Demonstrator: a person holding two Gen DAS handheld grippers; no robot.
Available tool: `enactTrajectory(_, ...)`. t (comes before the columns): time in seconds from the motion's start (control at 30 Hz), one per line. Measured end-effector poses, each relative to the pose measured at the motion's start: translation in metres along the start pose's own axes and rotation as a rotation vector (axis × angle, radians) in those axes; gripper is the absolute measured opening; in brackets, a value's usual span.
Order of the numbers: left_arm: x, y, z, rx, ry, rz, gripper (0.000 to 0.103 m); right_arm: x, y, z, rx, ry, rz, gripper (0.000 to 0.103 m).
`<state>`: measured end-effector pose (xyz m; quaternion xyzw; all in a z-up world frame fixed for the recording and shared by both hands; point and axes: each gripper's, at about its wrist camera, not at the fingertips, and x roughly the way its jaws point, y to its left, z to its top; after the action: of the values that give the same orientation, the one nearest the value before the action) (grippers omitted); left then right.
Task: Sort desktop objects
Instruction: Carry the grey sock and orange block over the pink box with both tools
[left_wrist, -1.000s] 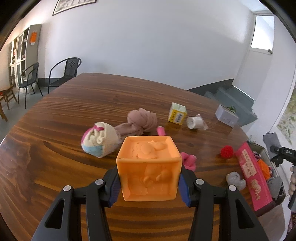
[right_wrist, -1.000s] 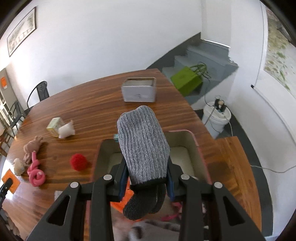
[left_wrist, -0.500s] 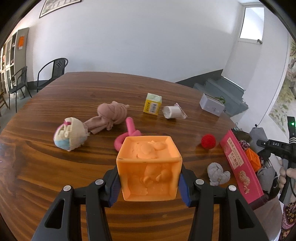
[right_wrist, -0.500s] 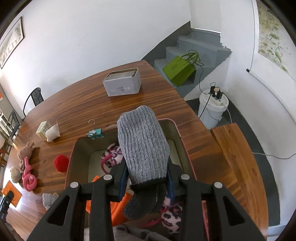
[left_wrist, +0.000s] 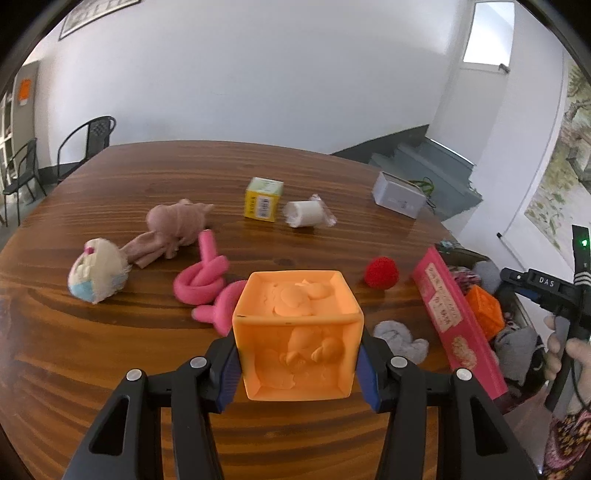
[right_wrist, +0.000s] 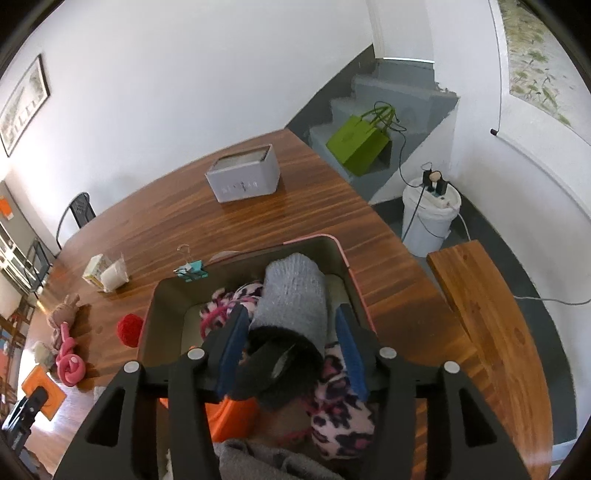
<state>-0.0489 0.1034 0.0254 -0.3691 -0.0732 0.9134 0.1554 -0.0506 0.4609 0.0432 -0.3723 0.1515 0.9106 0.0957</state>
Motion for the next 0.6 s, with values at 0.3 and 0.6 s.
enactTrajectory(0.3,0.007,-0.071,0.020,0.125,-0.013,-0.072,0.054,-0.021,-0.010,-0.005,0.038,-0.088,0.055,0.058)
enactTrajectory(0.6,0.036,-0.147,0.038,0.201,0.024,-0.187,0.054,-0.034,-0.027,-0.008,0.117,-0.123,0.120,0.060)
